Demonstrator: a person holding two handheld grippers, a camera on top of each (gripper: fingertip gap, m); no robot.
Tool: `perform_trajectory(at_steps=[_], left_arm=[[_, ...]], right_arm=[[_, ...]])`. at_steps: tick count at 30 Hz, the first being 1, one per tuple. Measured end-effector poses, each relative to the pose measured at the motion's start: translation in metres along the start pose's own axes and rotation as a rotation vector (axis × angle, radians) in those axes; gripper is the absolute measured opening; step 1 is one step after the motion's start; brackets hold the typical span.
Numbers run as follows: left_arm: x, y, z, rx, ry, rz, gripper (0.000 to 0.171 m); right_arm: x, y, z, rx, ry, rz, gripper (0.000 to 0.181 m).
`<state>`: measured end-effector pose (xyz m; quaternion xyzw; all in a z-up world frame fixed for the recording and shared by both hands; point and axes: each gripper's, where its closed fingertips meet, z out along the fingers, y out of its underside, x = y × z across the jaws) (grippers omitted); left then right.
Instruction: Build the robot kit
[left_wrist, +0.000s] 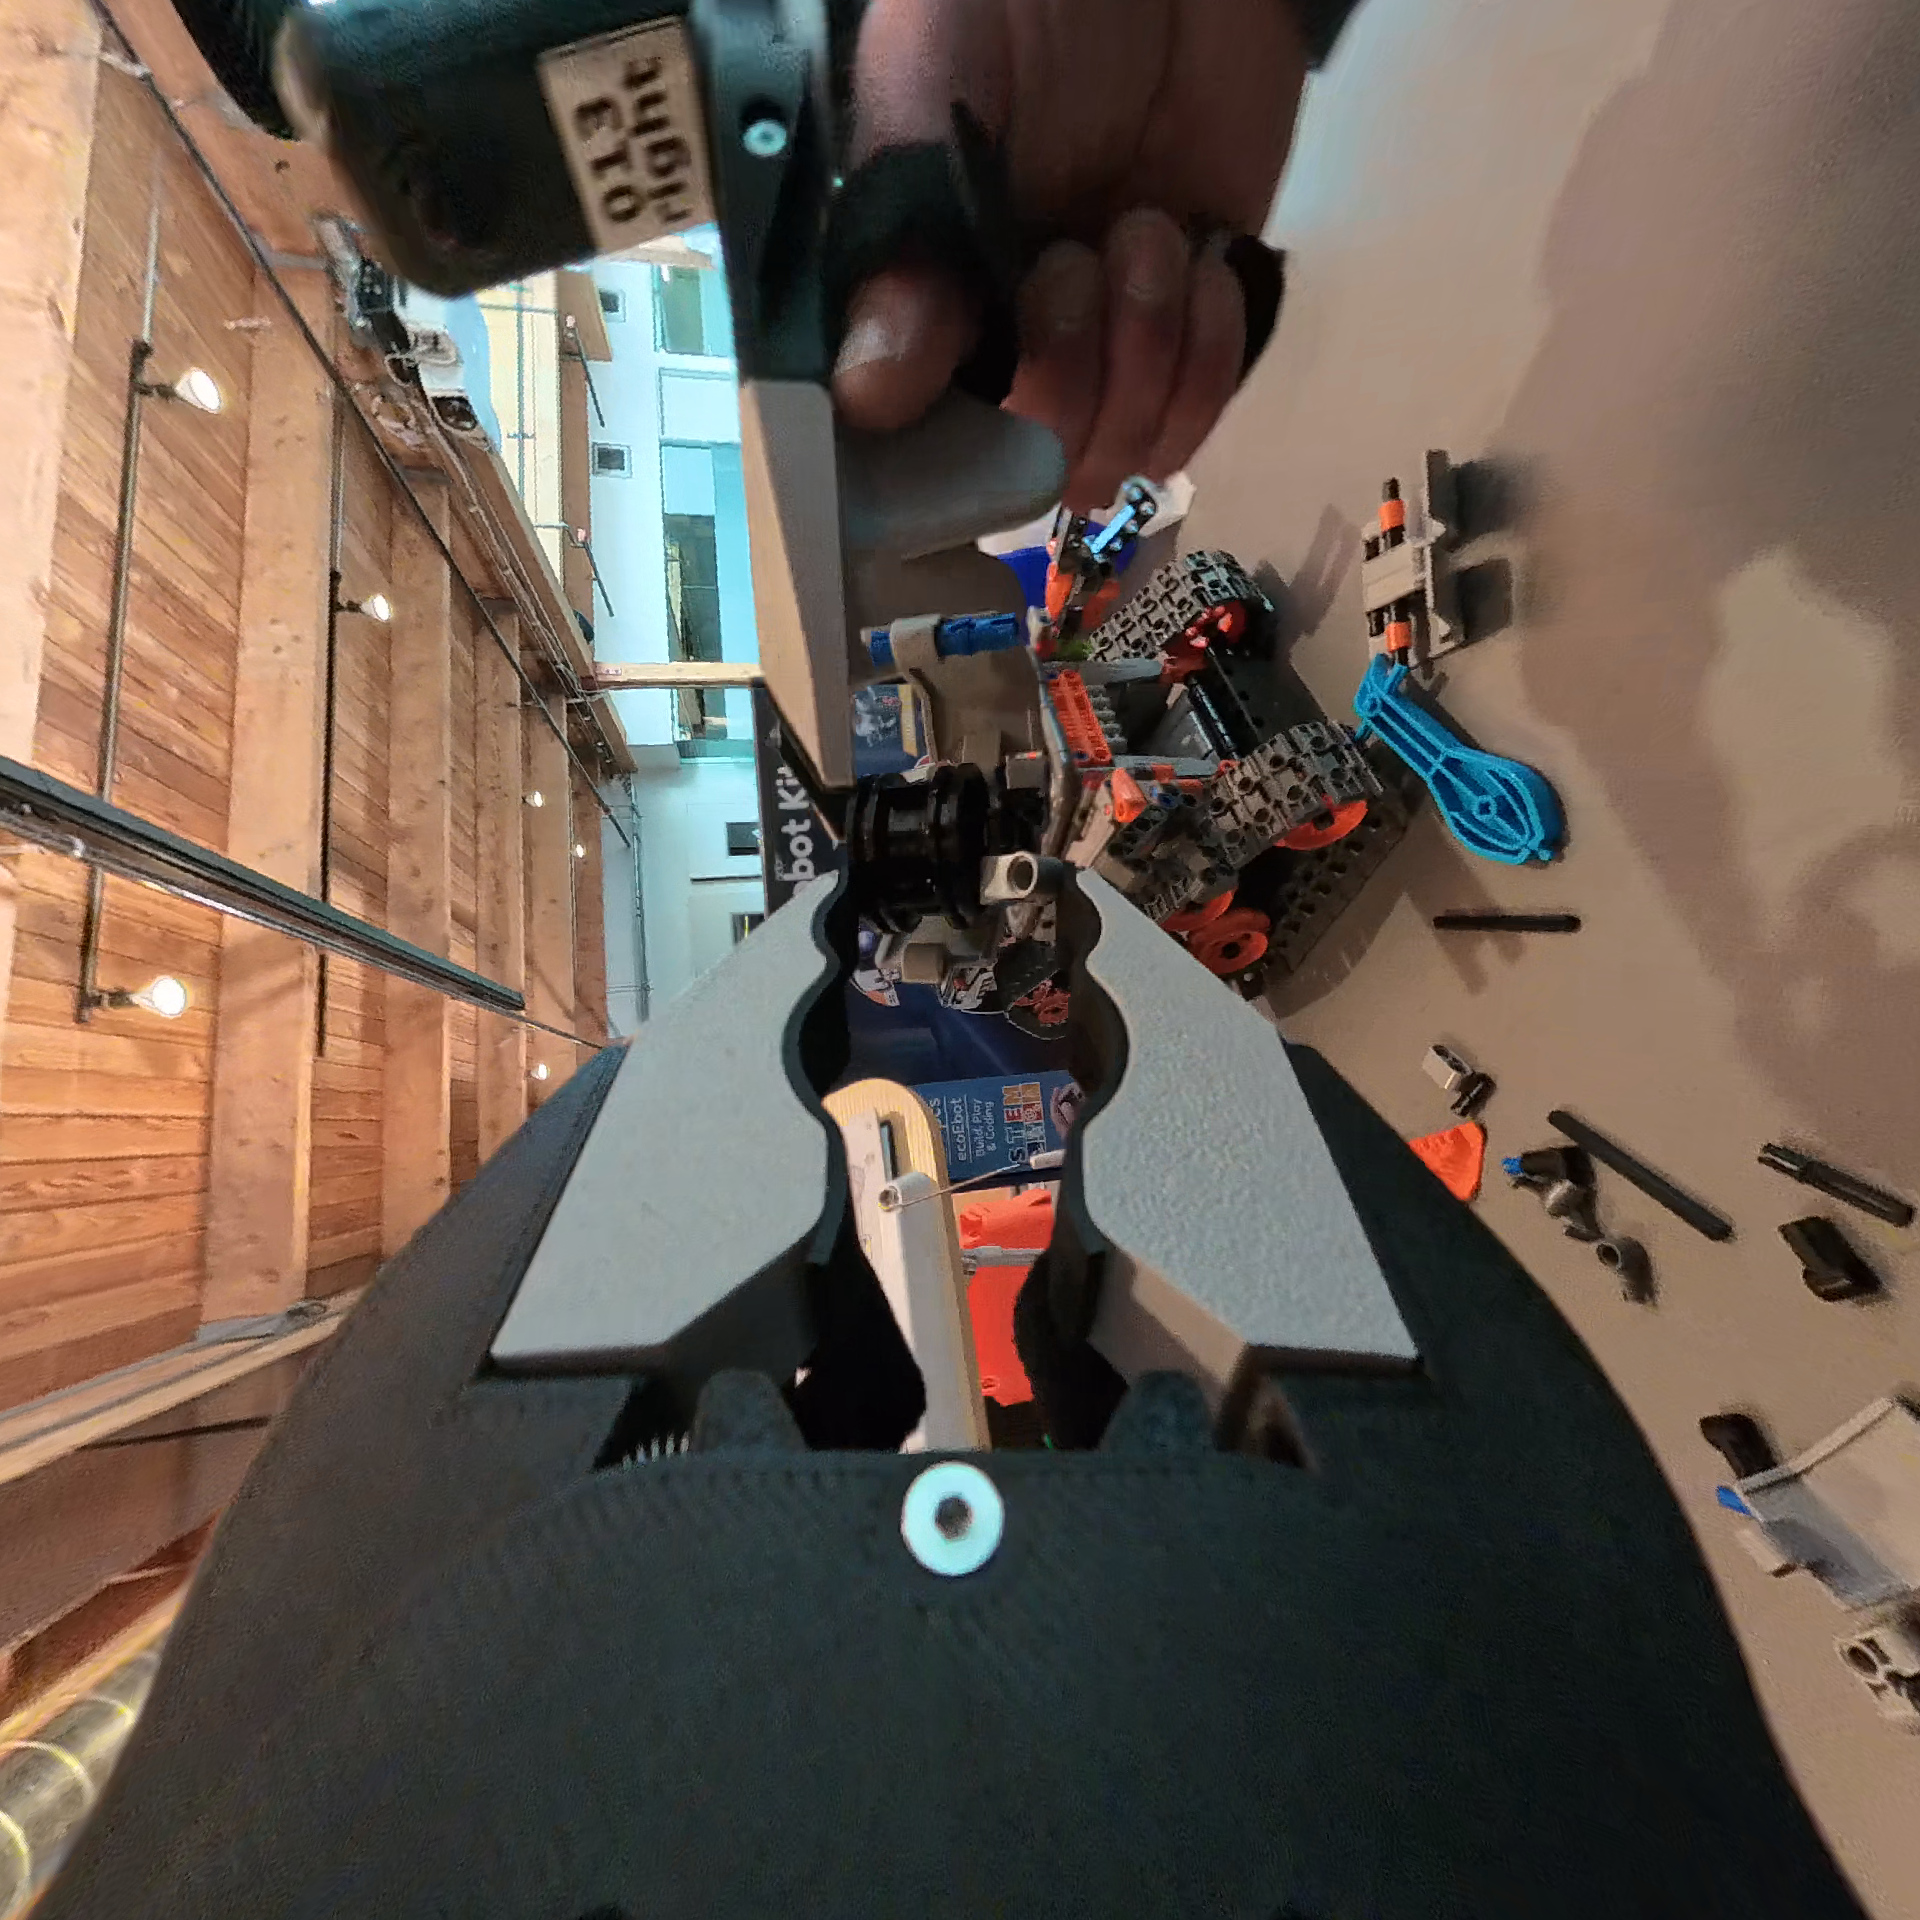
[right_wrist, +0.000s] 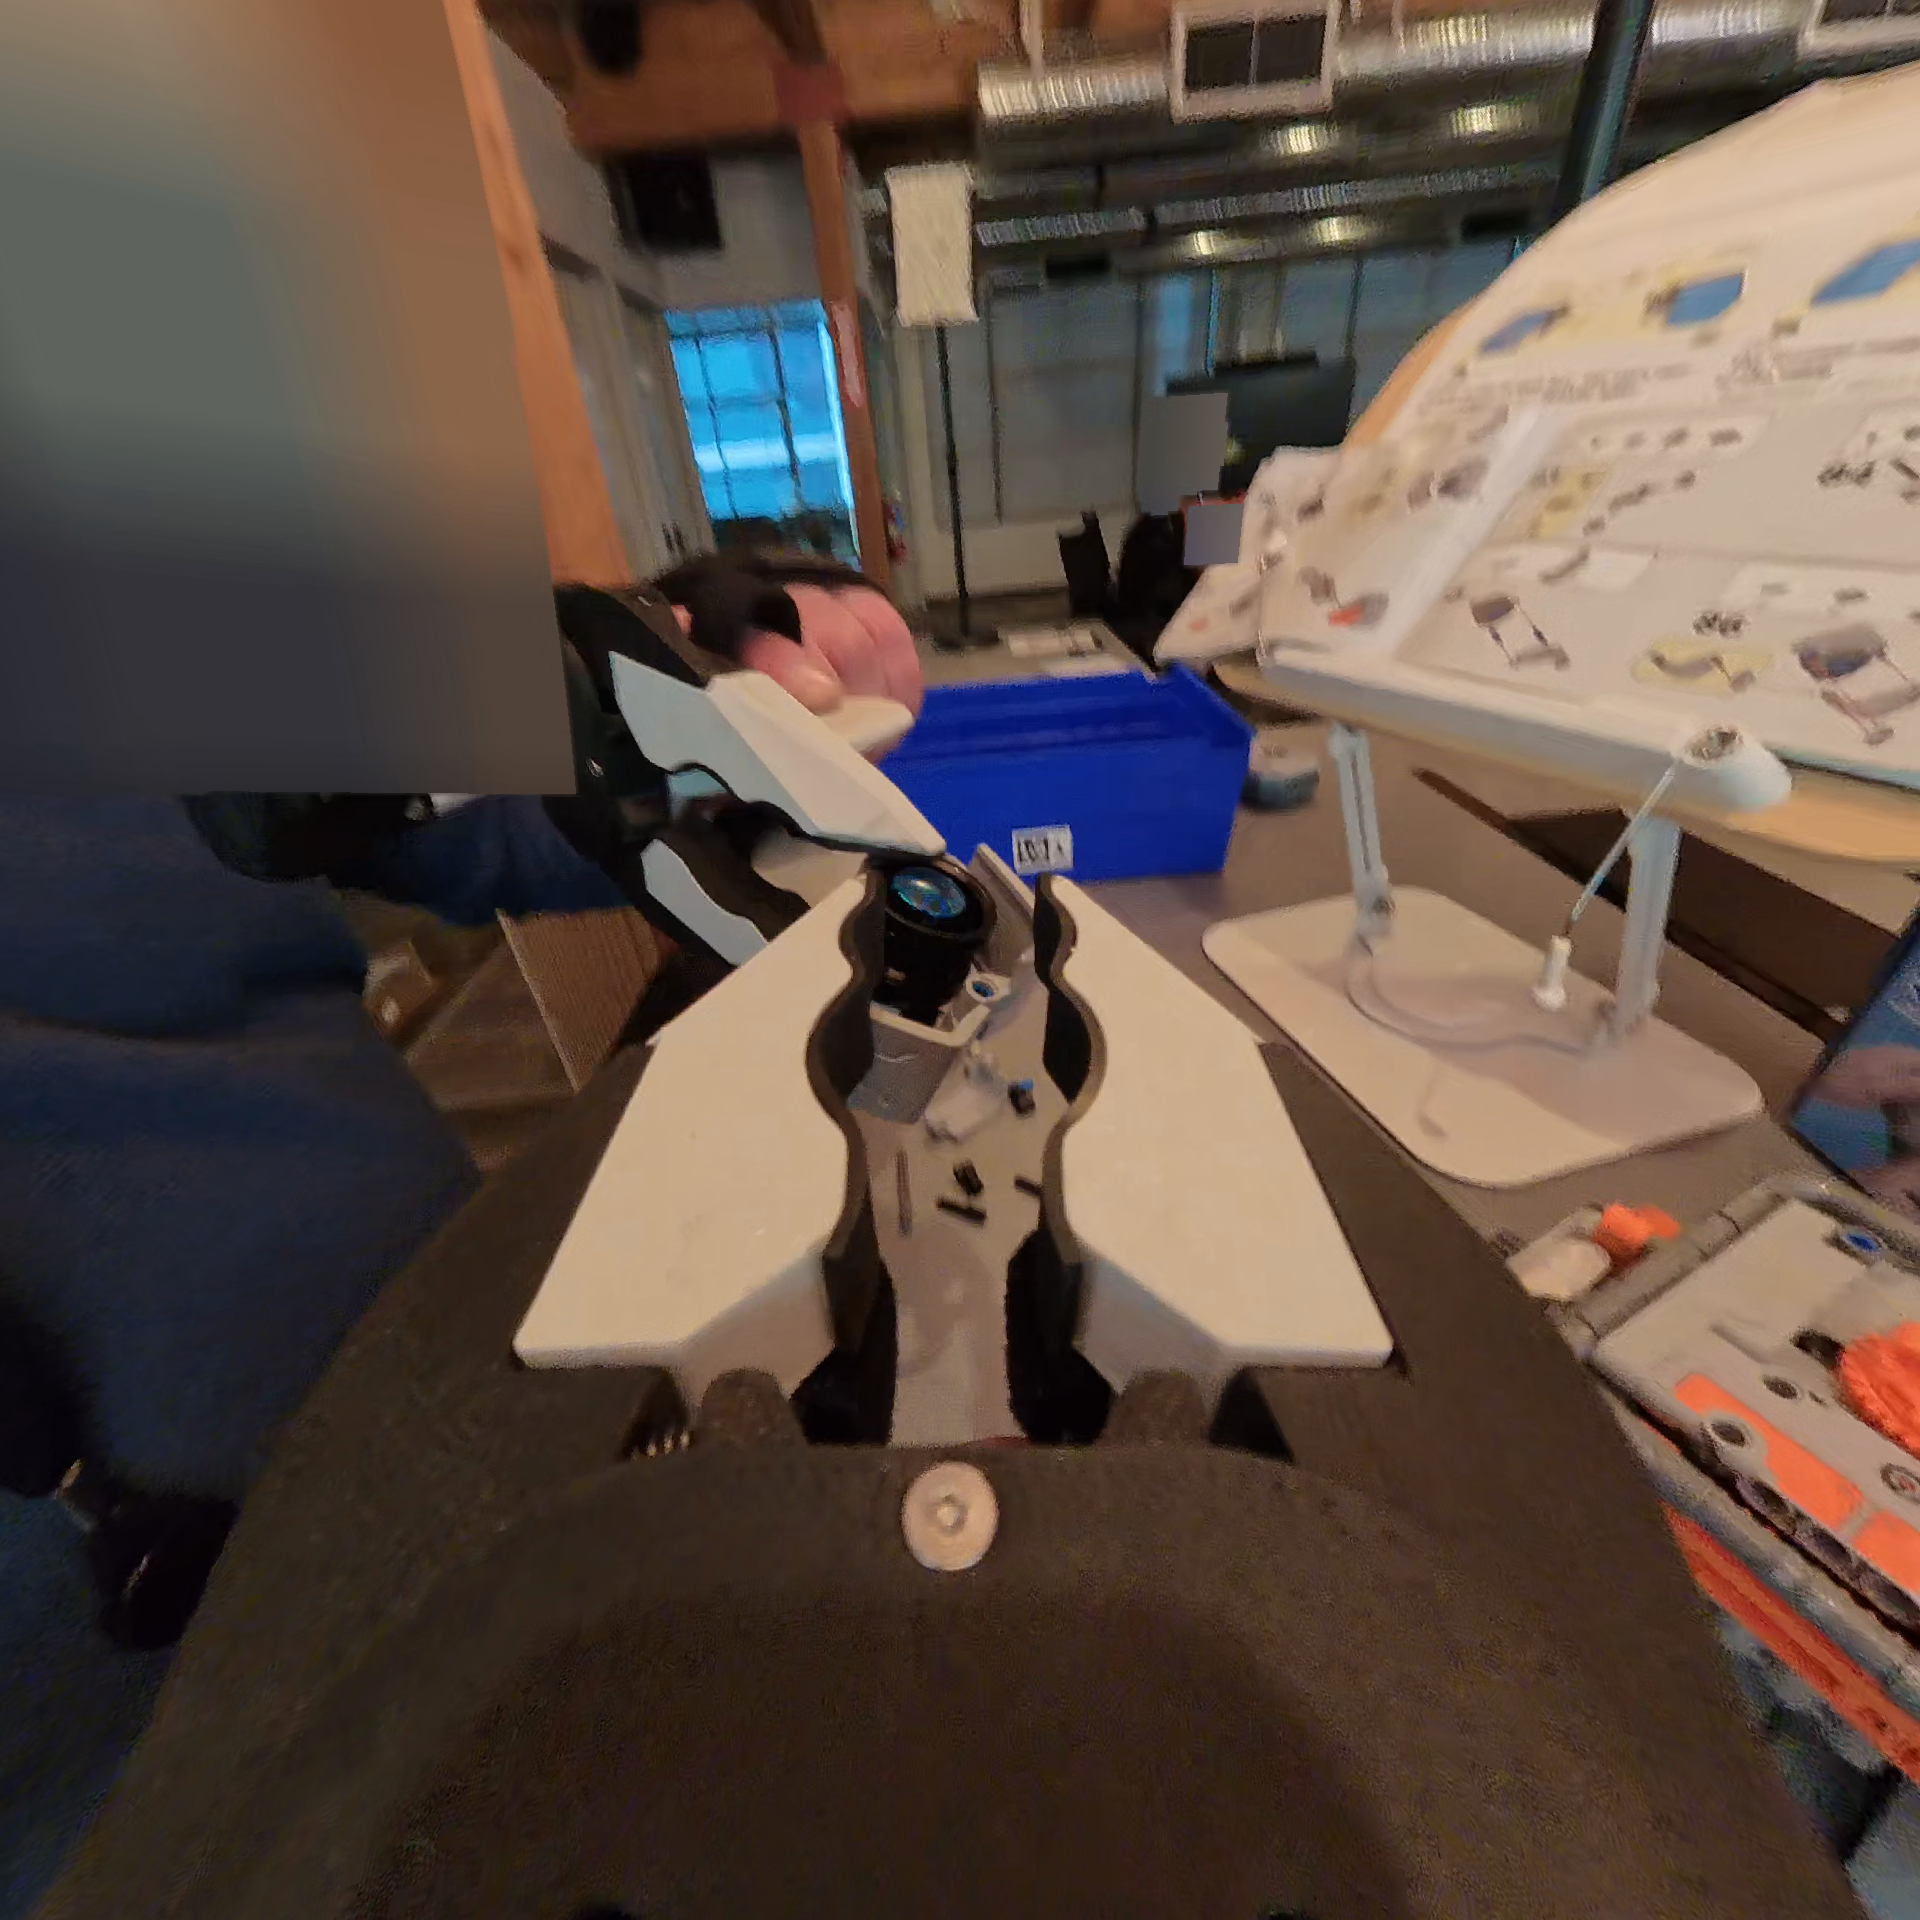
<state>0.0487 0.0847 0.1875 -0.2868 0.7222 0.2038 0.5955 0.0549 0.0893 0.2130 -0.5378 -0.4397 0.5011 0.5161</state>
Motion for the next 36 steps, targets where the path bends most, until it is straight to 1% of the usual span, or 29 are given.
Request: perform_trajectory(at_steps=[3, 5, 9, 10, 12, 15, 19, 20, 22, 25, 27, 29, 30, 32, 34, 36], left_arm=[[0.018, -0.002, 0.007, 0.005, 0.041, 0.024, 0.035], [0.029, -0.001, 0.012, -0.002, 0.035, 0.048, 0.035], [0.064, -0.009, 0.023, 0.017, 0.086, 0.073, 0.035], [0.073, -0.013, 0.024, 0.035, 0.101, 0.087, 0.035], [0.083, -0.015, 0.028, 0.040, 0.121, 0.102, 0.035], [0.093, -0.014, 0.032, 0.038, 0.110, 0.093, 0.035], [0.107, -0.014, 0.036, 0.023, 0.133, 0.057, 0.035], [0.110, -0.013, 0.035, 0.025, 0.148, 0.030, 0.036], [0.117, -0.007, 0.032, 0.003, 0.191, -0.033, 0.044], [0.132, -0.011, 0.021, 0.049, 0.315, -0.164, 0.040], [0.135, -0.015, 0.019, 0.063, 0.364, -0.232, 0.035], [0.141, -0.017, 0.021, 0.054, 0.403, -0.262, 0.033], [0.149, -0.018, 0.021, 0.050, 0.458, -0.269, 0.031], [0.159, -0.022, 0.022, 0.056, 0.501, -0.267, 0.026], [0.159, -0.024, 0.025, 0.051, 0.487, -0.279, 0.024], [0.160, -0.026, 0.026, 0.049, 0.501, -0.293, 0.025]], right_arm=[[-0.004, 0.020, 0.000, -0.139, -0.023, 0.011, 0.023], [-0.004, 0.037, -0.003, -0.231, -0.036, 0.030, 0.020], [-0.005, 0.077, -0.006, -0.412, -0.042, 0.085, 0.022], [-0.004, 0.085, -0.006, -0.446, -0.034, 0.094, 0.029], [-0.005, 0.101, -0.007, -0.517, -0.035, 0.109, 0.029], [-0.002, 0.113, -0.010, -0.561, -0.013, 0.100, 0.029], [0.001, 0.127, -0.013, -0.617, 0.022, 0.056, 0.028], [0.002, 0.130, -0.014, -0.625, 0.036, 0.024, 0.028], [0.001, 0.139, -0.015, -0.643, 0.045, -0.015, 0.028], [0.001, 0.153, -0.018, -0.683, 0.053, -0.069, 0.028], [-0.004, 0.163, -0.017, -0.719, 0.031, -0.107, 0.028], [-0.007, 0.178, -0.016, -0.783, 0.021, -0.139, 0.029], [-0.008, 0.181, -0.015, -0.785, 0.016, -0.159, 0.028], [-0.012, 0.182, -0.013, -0.791, -0.001, -0.183, 0.029], [-0.012, 0.183, -0.013, -0.791, -0.001, -0.190, 0.029], [-0.013, 0.182, -0.014, -0.784, -0.005, -0.183, 0.029]])
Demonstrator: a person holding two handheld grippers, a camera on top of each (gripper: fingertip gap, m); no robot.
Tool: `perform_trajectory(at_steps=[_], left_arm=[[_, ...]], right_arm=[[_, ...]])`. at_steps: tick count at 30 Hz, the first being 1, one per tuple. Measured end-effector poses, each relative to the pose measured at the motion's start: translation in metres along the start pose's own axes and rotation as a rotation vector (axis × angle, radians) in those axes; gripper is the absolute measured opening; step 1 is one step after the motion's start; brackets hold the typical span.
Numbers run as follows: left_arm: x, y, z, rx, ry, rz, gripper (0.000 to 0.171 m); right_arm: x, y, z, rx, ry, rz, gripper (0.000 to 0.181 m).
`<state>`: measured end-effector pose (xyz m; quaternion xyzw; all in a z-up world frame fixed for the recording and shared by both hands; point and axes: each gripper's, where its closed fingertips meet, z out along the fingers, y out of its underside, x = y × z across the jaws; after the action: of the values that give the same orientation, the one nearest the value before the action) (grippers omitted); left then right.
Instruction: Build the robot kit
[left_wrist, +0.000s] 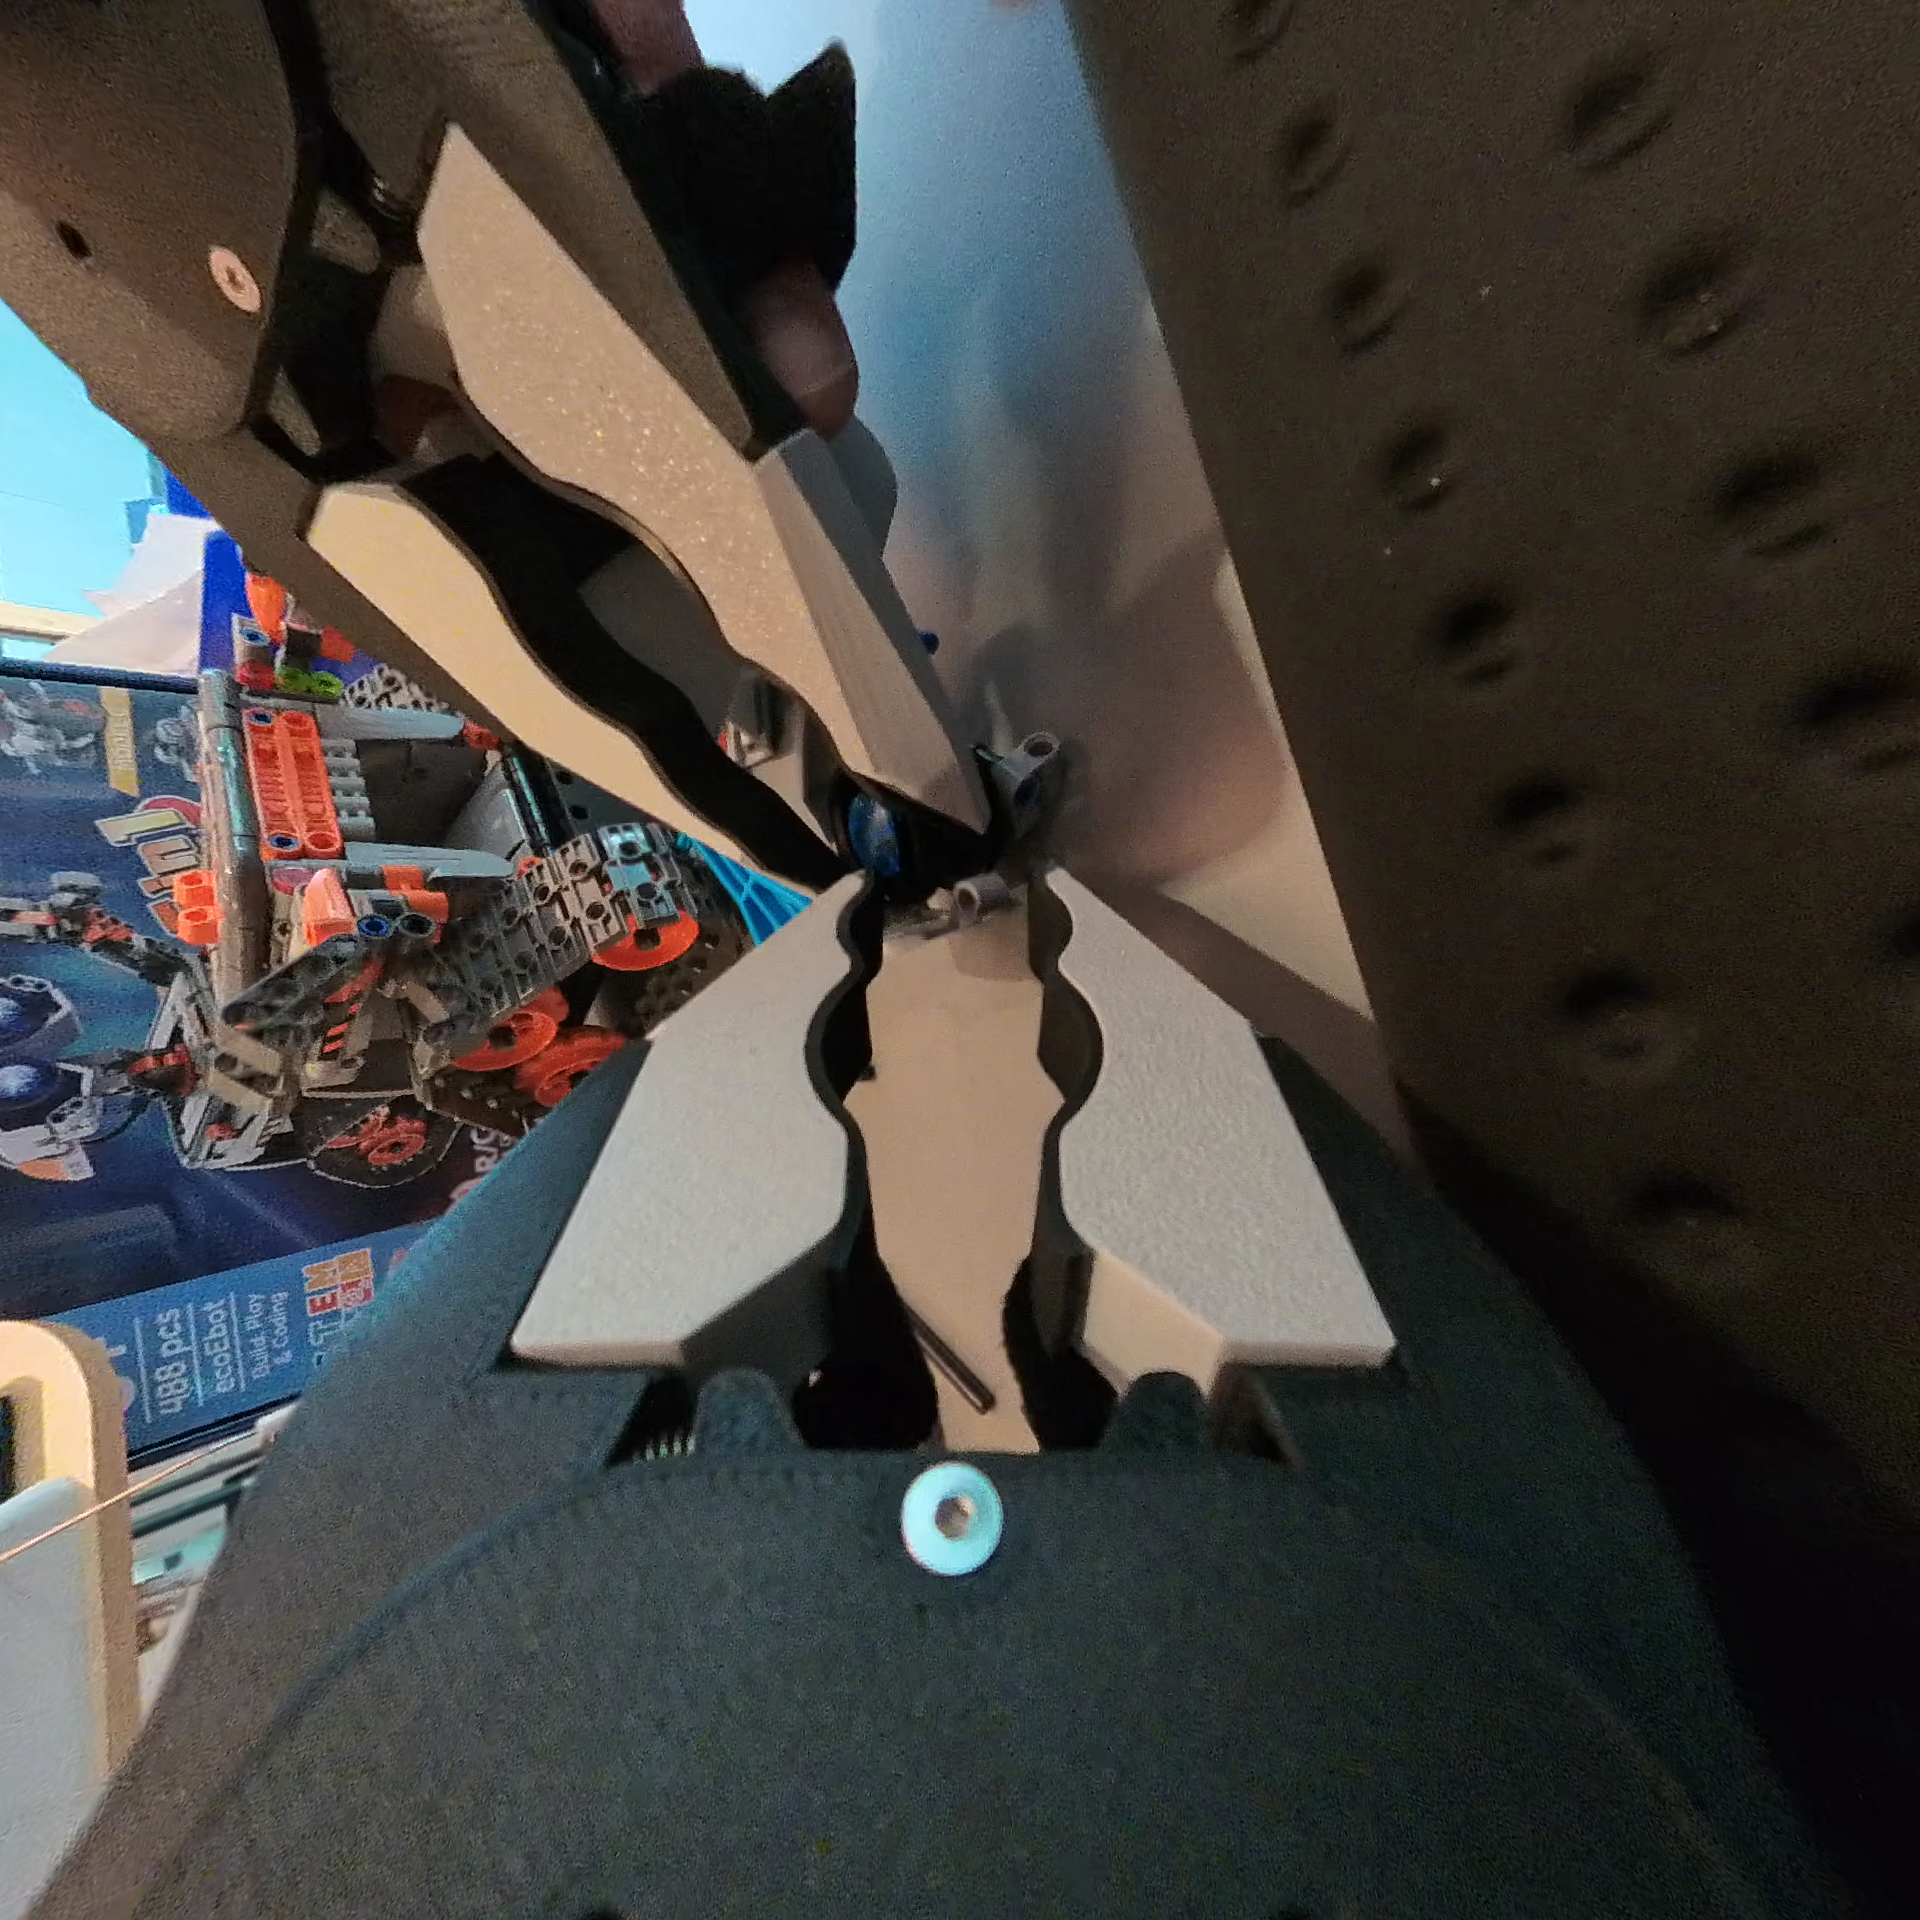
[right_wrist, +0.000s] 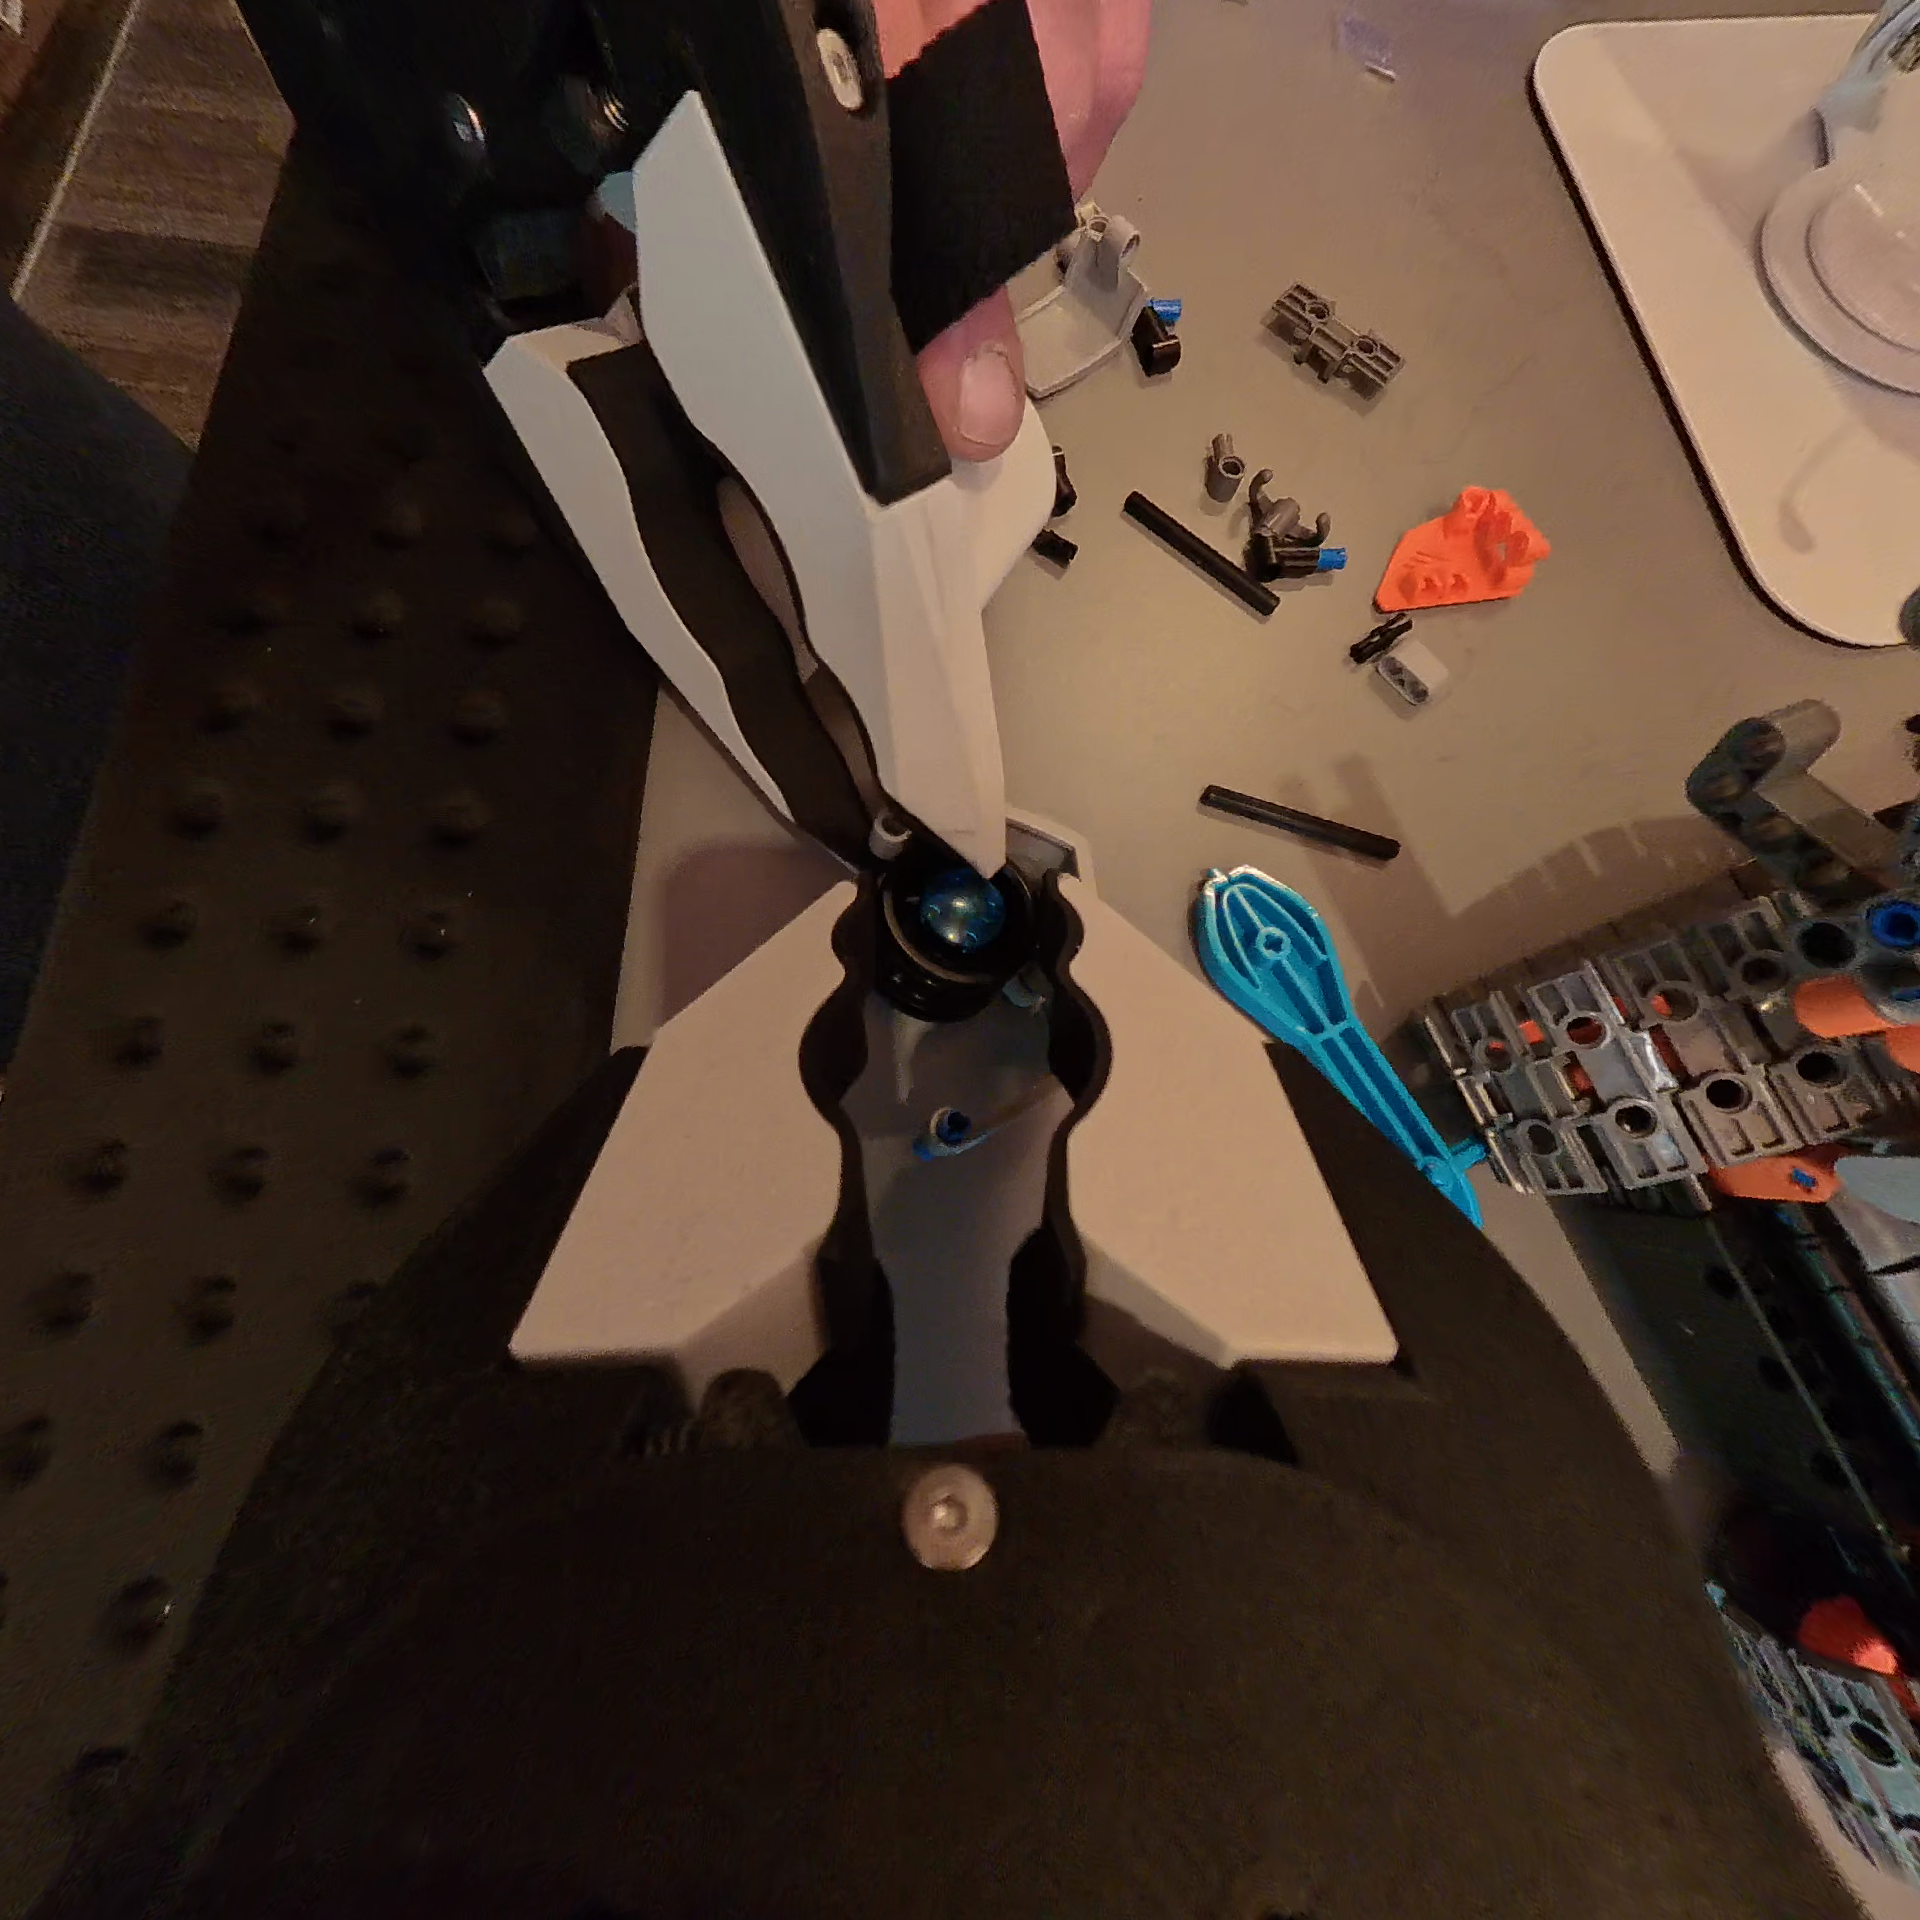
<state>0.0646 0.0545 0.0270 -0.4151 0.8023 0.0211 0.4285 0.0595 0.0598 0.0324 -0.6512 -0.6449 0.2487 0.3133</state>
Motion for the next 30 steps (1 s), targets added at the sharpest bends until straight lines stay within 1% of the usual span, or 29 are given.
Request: perform_trajectory(at_steps=[3, 4, 7, 9, 12, 14, 16, 18, 19, 21, 23, 25, 27, 29, 30], left_arm=[[0.001, 0.002, 0.002, -0.022, -0.002, 0.013, 0.022], [0.003, 0.003, 0.003, -0.026, 0.013, 0.012, 0.018], [0.005, 0.005, 0.005, -0.034, 0.016, 0.018, 0.016], [0.004, 0.004, 0.006, -0.031, 0.022, 0.002, 0.016], [0.001, 0.005, 0.005, -0.022, 0.025, -0.053, 0.025], [0.001, -0.001, 0.002, 0.030, 0.058, -0.125, 0.030], [-0.001, -0.008, -0.004, 0.099, 0.110, -0.234, 0.027], [-0.006, -0.013, -0.011, 0.168, 0.174, -0.341, 0.012], [-0.012, -0.012, -0.012, 0.184, 0.185, -0.395, 0.005], [-0.013, -0.014, -0.011, 0.224, 0.234, -0.458, 0.000], [-0.012, -0.013, -0.007, 0.226, 0.264, -0.478, 0.000], [-0.005, -0.008, 0.000, 0.192, 0.295, -0.466, 0.003], [-0.002, -0.012, 0.000, 0.223, 0.338, -0.500, 0.005], [-0.002, -0.011, 0.002, 0.234, 0.348, -0.529, 0.014], [-0.003, -0.012, 0.002, 0.245, 0.358, -0.545, 0.015]], right_arm=[[0.001, 0.000, -0.009, 0.023, -0.002, 0.023, 0.029], [0.000, 0.000, -0.011, 0.030, -0.011, 0.036, 0.029], [0.000, 0.006, -0.011, 0.013, -0.018, 0.047, 0.023], [0.000, 0.006, -0.012, 0.008, -0.011, 0.039, 0.023], [0.001, 0.006, -0.012, 0.010, 0.000, 0.038, 0.023], [0.001, 0.006, -0.011, 0.010, 0.007, 0.027, 0.023], [0.000, 0.006, -0.011, 0.018, 0.004, 0.025, 0.022], [-0.001, 0.006, -0.011, 0.025, 0.006, 0.006, 0.022], [-0.001, 0.006, -0.011, 0.030, 0.003, 0.004, 0.022], [-0.002, 0.005, -0.011, 0.044, -0.002, -0.008, 0.023], [-0.005, 0.005, -0.010, 0.051, -0.014, -0.016, 0.022], [-0.005, 0.005, -0.010, 0.059, -0.018, -0.018, 0.023], [-0.006, 0.006, -0.011, 0.061, -0.026, -0.018, 0.023], [-0.008, 0.007, -0.011, 0.059, -0.028, -0.023, 0.023], [-0.008, 0.007, -0.011, 0.057, -0.025, -0.029, 0.024]])
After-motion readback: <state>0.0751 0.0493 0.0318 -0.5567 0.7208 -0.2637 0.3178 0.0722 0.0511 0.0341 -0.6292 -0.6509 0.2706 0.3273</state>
